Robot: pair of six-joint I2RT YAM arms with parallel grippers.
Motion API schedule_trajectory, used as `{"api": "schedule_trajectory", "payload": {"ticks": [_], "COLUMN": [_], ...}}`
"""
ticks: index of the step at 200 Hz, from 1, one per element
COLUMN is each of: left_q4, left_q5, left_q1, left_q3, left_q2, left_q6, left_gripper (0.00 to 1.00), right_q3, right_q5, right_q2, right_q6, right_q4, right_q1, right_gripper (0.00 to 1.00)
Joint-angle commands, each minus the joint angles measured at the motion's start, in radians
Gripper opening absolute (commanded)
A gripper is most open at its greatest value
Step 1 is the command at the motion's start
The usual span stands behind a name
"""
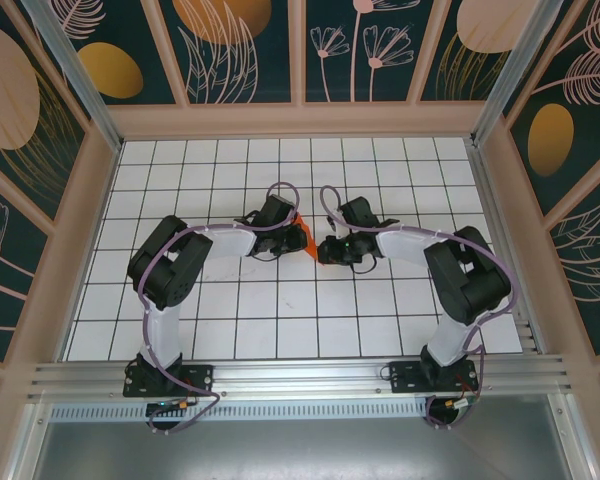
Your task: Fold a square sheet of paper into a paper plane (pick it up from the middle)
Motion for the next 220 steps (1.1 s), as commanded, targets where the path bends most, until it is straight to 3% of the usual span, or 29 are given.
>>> {"api": "schedule_trajectory", "payload": {"ticks": [1, 74, 114, 175, 220], "left_q4": [-0.115, -0.113, -0.112, -0.112, -0.112], "left_q5": [-0.121, -0.119, -0.119, -0.122, -0.122], "left_q1": [0.016, 0.017, 0.017, 0.017, 0.017], "left_q3": [-0.026, -0.027, -0.028, -0.031, -0.033], "left_q2": [0.072, 0.075, 0.075, 0.075, 0.075], "left_q6": [0.024, 0.026, 0.025, 0.027, 0.028], "left_gripper": [0.14, 0.14, 0.14, 0.14, 0.14], "right_q3": [0.034, 0.039, 0.031, -0.032, -0.043], "right_q5": [-0.011, -0.053, -0.053, -0.107, -0.116], "right_q2": [0.032, 0.068, 0.076, 0.052, 0.024], "right_q6": [-0.027, -0.046, -0.04, -0.001, 0.033], "right_q4": [-0.007, -0.003, -0.002, 0.044, 0.055], "right_q1": [0.005, 0.032, 0.032, -0.005, -0.036], "right_gripper": [0.23, 0.22, 0.15, 0.14, 0.08]}}
